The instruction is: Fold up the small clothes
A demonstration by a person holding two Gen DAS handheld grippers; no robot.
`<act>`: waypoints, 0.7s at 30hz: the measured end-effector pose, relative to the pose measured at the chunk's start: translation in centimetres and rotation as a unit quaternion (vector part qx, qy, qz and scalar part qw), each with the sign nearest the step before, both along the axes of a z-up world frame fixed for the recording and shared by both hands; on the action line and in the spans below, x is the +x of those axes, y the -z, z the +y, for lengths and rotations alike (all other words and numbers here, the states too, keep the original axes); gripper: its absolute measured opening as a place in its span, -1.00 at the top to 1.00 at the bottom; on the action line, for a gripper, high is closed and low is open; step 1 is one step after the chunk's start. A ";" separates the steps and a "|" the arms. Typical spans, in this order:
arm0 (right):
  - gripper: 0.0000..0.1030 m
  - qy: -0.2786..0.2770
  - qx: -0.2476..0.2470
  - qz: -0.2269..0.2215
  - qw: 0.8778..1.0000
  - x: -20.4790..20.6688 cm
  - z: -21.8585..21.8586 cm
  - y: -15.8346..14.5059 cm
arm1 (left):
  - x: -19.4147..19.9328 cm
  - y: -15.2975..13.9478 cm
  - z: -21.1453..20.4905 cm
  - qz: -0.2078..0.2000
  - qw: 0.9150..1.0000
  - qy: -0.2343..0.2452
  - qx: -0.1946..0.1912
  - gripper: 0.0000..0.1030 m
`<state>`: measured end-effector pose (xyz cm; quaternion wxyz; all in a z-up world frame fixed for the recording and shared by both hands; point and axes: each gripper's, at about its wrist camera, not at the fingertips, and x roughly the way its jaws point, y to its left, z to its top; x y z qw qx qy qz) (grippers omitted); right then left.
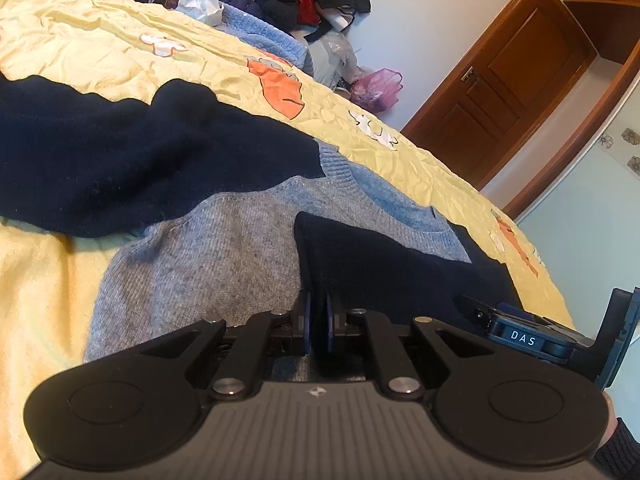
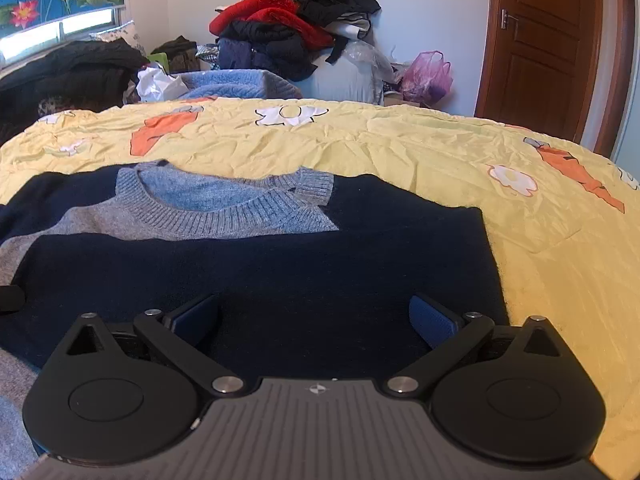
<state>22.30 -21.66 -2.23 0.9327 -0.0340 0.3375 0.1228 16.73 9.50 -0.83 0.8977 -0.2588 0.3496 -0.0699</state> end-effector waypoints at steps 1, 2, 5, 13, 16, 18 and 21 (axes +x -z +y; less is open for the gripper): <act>-0.99 0.000 0.001 0.000 1.000 0.0 -0.1 0.0 | 0.0 0.0 0.0 0.001 1.000 0.001 0.003 0.85; -0.99 0.001 0.005 0.001 1.000 0.0 -0.1 0.0 | 0.0 -0.2 0.0 0.002 1.000 0.006 0.010 0.85; -0.99 0.001 0.006 0.001 1.000 0.0 -0.2 0.0 | -1.7 -1.6 1.2 -0.011 1.000 0.000 0.013 0.83; -0.99 0.002 0.010 0.001 1.000 0.0 -0.1 0.0 | -8.0 -3.4 17.5 -0.021 0.981 -0.187 -0.052 0.13; -0.99 0.002 0.010 0.001 1.000 0.0 -0.2 -0.1 | -9.9 -2.2 25.3 -0.013 0.951 -0.283 -0.121 -0.04; -0.99 0.002 0.010 0.001 1.000 0.0 -0.2 -0.1 | -10.4 -1.3 28.8 -0.010 0.933 -0.321 -0.161 -0.04; -0.99 0.002 0.010 0.001 1.000 0.0 -0.2 -0.1 | -10.1 -0.5 31.4 -0.012 0.920 -0.344 -0.186 -0.04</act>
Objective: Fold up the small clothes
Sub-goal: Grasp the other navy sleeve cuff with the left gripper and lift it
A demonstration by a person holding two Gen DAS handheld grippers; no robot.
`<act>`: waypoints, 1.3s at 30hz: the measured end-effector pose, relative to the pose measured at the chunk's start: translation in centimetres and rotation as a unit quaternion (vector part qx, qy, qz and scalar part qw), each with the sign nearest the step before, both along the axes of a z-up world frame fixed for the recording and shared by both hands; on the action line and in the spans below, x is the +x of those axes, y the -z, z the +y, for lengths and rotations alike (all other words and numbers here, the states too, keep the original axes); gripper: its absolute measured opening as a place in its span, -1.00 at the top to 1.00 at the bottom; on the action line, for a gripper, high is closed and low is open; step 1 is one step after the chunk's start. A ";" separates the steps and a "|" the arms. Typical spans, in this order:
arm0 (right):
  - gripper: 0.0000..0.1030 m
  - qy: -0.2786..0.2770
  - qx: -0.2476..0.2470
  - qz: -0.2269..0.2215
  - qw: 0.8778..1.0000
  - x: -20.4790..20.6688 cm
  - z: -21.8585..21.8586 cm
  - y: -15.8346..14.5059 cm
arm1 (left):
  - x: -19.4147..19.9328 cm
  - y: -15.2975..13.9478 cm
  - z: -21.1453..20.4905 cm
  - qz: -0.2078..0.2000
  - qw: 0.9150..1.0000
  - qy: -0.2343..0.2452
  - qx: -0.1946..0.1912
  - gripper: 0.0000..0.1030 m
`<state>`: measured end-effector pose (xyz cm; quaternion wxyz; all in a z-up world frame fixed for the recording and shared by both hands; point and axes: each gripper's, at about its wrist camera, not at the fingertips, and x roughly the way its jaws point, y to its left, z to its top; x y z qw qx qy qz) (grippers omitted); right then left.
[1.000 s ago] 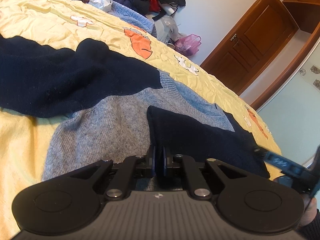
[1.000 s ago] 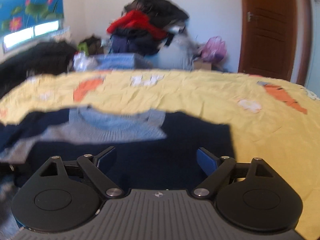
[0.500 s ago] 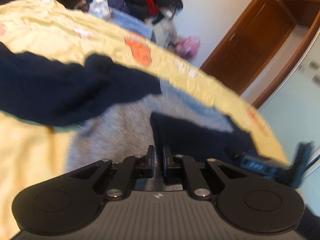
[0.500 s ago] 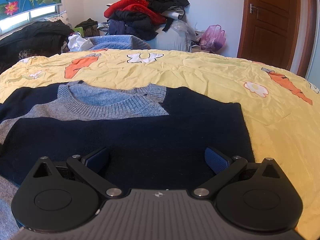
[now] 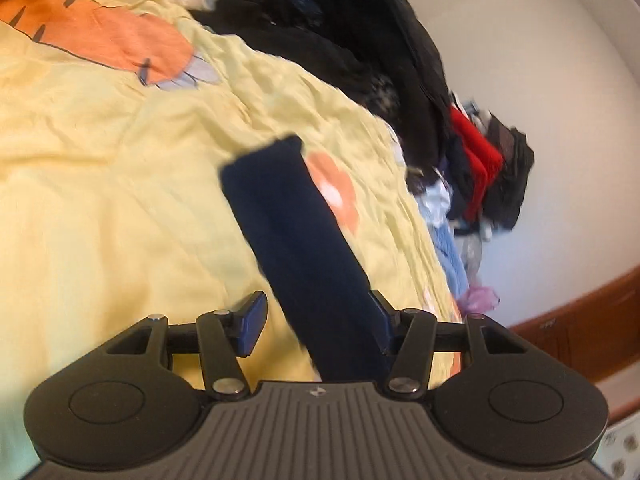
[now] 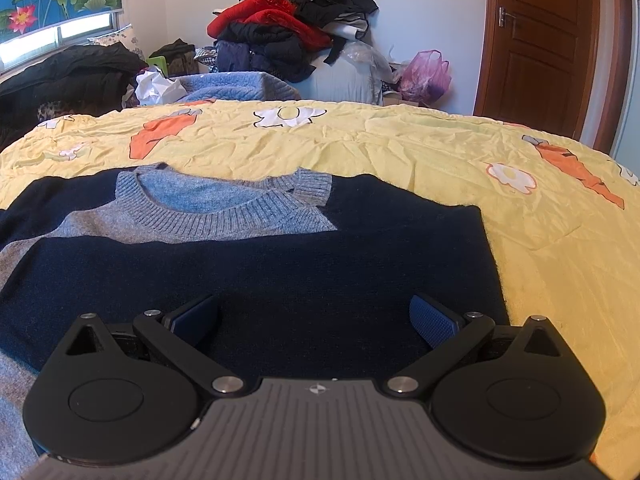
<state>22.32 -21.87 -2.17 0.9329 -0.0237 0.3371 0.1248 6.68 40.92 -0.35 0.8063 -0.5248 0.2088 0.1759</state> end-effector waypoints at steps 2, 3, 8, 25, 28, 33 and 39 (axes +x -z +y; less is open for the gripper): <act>-0.99 0.000 -0.001 0.000 1.000 0.0 0.0 0.0 | 0.8 0.6 0.8 0.008 1.000 -0.010 -0.004 -0.04; -0.99 0.000 -0.001 0.000 1.000 0.0 0.0 0.0 | 1.3 0.8 0.8 0.010 1.000 -0.009 -0.001 -0.03; -0.99 0.000 0.000 0.000 1.000 0.0 0.0 0.0 | 2.3 0.3 0.9 0.018 0.998 -0.031 0.042 -0.04; -1.00 0.001 0.008 -0.001 1.000 -0.1 -0.1 -0.1 | 4.6 -7.3 -8.4 -0.001 0.972 0.006 0.235 0.92; -0.99 0.002 0.015 -0.001 1.000 -0.1 -0.3 -0.2 | 6.0 -9.8 -15.5 -0.043 0.955 0.074 0.285 0.92; -0.99 0.003 0.026 -0.002 1.000 -0.1 -0.5 -0.2 | 7.7 -9.7 -29.7 -0.090 0.913 0.228 0.325 0.92; -0.99 0.005 0.047 -0.002 0.999 -0.2 -1.0 -0.3 | 8.0 -4.0 -44.0 -0.046 0.837 0.394 0.378 0.92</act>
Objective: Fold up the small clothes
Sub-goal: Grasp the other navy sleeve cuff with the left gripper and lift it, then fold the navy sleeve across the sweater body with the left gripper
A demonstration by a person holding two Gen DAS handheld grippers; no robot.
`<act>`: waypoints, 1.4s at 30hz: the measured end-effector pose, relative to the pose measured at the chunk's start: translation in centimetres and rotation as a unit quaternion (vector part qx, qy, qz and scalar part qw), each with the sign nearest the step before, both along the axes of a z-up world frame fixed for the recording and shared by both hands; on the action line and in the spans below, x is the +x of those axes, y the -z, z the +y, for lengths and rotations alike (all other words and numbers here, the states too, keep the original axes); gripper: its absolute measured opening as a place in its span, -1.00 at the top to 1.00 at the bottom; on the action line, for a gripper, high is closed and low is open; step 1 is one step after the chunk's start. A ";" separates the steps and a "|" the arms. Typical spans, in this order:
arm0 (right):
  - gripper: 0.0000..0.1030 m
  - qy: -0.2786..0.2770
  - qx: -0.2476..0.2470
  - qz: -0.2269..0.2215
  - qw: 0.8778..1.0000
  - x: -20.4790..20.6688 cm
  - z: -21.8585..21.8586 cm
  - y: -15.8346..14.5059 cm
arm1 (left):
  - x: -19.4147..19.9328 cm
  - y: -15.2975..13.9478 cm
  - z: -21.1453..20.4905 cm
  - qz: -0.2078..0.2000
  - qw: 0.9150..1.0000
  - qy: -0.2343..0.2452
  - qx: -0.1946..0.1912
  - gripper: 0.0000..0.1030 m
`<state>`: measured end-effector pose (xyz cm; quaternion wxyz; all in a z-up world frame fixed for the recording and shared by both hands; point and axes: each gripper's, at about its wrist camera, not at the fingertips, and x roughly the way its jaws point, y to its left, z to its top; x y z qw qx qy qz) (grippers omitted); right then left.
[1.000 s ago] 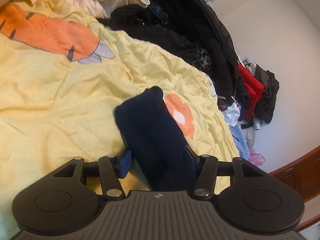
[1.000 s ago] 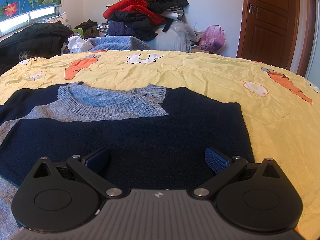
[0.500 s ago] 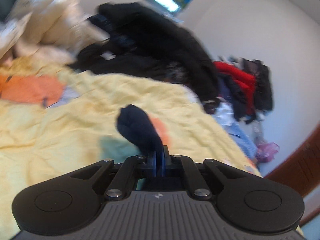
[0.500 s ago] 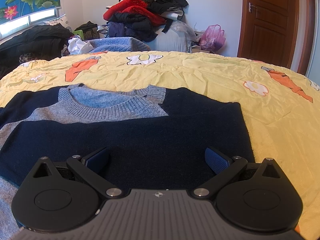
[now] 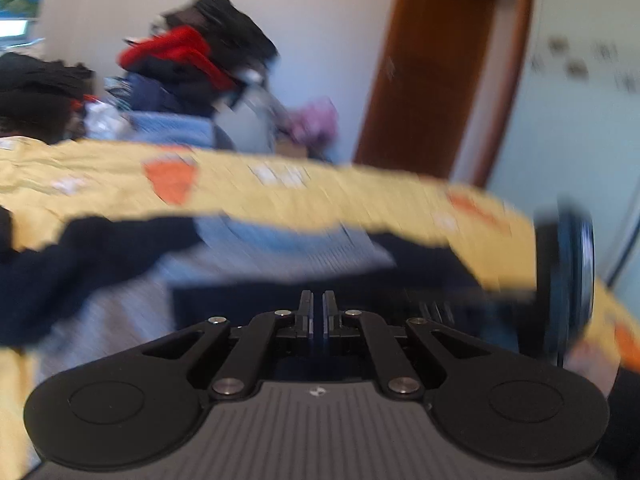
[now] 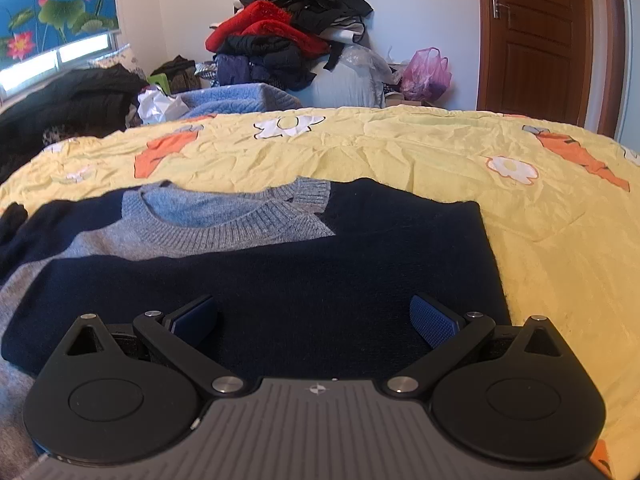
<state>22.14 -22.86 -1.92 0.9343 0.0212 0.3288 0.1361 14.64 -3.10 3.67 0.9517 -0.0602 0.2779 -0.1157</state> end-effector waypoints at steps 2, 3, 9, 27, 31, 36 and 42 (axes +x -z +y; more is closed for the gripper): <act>-0.99 0.000 0.013 0.000 1.000 0.0 -0.4 0.0 | -0.4 1.2 -1.6 0.018 0.999 0.018 0.021 0.92; -0.99 0.000 0.019 -0.001 1.000 0.0 -0.6 0.0 | -0.8 1.3 -1.4 0.018 0.999 0.024 0.021 0.92; -1.00 0.000 0.032 -0.001 0.999 0.0 -0.8 -0.1 | -3.0 -0.7 5.7 -0.045 0.996 -0.072 -0.008 0.64; -1.00 -0.001 0.011 -0.001 1.000 0.0 -0.3 -0.1 | -0.1 6.2 32.8 0.013 0.789 -0.383 -0.481 -0.56; -1.00 -0.001 0.007 -0.001 1.000 0.0 -0.2 0.0 | 0.9 5.9 32.7 0.019 0.793 -0.389 -0.468 -0.51; -1.00 0.000 0.010 -0.001 1.000 0.0 -0.2 0.0 | 3.3 5.7 32.6 0.061 0.815 -0.377 -0.436 0.41; -1.00 0.000 0.013 -0.001 1.000 0.1 -0.3 0.0 | 3.8 5.7 32.2 0.071 0.815 -0.405 -0.409 0.82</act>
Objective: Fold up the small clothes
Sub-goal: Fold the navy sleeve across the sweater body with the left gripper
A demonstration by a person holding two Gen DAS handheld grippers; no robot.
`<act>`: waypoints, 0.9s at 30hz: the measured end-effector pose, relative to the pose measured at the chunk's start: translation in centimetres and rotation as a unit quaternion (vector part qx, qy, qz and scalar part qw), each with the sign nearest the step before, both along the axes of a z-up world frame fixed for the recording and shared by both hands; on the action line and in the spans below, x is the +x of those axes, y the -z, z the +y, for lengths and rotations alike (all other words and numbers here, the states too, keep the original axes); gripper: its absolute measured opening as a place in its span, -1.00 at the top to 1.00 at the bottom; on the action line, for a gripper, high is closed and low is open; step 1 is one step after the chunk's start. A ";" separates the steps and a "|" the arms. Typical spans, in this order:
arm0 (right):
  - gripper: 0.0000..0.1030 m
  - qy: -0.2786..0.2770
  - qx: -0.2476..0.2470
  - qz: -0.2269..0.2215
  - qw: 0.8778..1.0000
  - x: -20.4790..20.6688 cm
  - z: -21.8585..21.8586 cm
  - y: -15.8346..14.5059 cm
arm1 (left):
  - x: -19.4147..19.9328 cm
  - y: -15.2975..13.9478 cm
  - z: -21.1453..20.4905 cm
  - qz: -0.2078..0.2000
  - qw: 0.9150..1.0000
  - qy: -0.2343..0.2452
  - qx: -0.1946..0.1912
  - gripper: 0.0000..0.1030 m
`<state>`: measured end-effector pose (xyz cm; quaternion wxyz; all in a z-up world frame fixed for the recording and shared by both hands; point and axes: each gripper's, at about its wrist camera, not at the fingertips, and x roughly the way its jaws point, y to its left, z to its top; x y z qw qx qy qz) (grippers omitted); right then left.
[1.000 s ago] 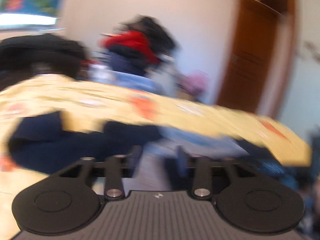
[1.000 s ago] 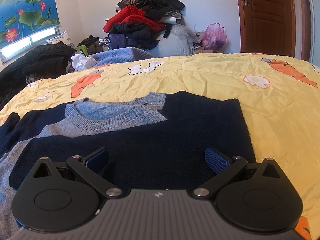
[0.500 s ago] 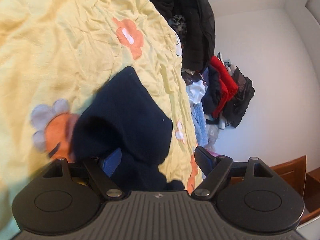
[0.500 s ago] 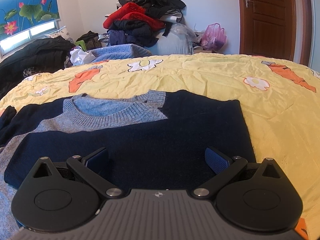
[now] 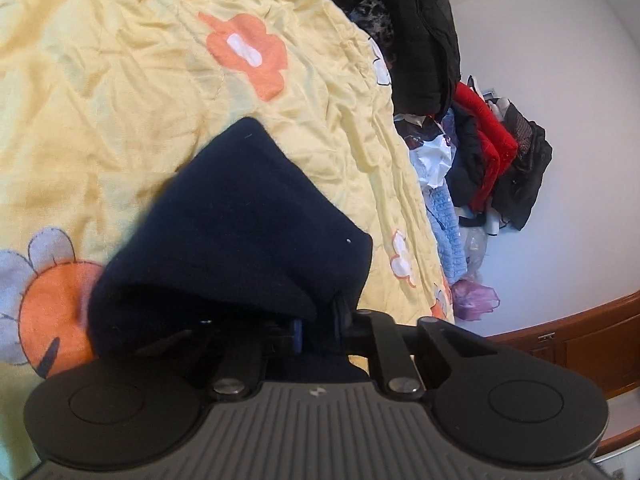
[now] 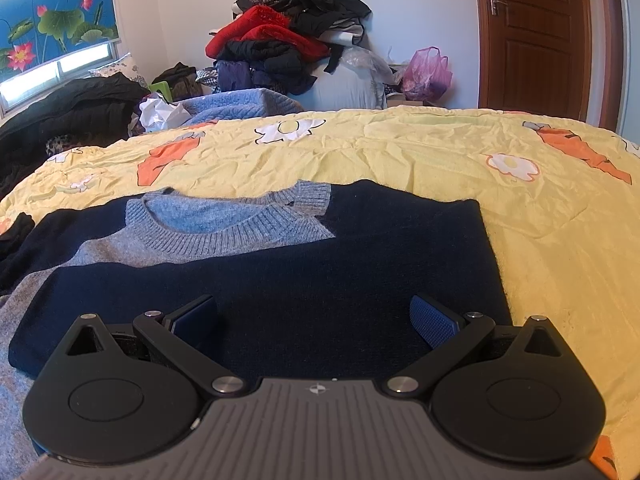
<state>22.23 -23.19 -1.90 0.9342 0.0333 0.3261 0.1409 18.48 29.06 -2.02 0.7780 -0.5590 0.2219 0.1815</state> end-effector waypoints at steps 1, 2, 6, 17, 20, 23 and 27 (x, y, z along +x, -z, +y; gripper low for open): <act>-1.00 0.000 0.000 0.000 1.000 0.0 0.0 0.0 | -0.1 -0.3 -0.2 0.002 1.000 -0.001 0.007 0.84; -1.00 0.000 0.000 0.000 1.000 0.0 0.0 0.0 | -0.2 -0.7 -0.4 0.000 1.000 -0.002 0.011 0.86; -1.00 0.001 0.005 0.000 1.000 0.0 -0.2 0.0 | -0.6 -2.9 -3.3 -0.065 0.997 0.039 -0.025 0.88; -0.99 0.004 0.039 -0.002 0.999 -0.1 -1.0 -0.1 | 0.4 1.6 -22.4 -0.048 0.951 0.295 -0.076 0.88; -0.99 0.005 0.047 -0.002 0.999 -0.1 -1.2 -0.1 | 0.1 2.5 -22.3 -0.053 0.949 0.306 -0.053 0.88; -1.00 0.004 0.049 -0.002 0.999 -0.1 -1.3 -0.1 | -0.3 2.3 -22.5 -0.078 0.941 0.329 0.005 0.88; -0.94 0.006 0.017 0.008 1.000 -0.2 -0.3 -1.1 | -0.6 2.7 -22.1 -0.092 0.938 0.333 -0.012 0.87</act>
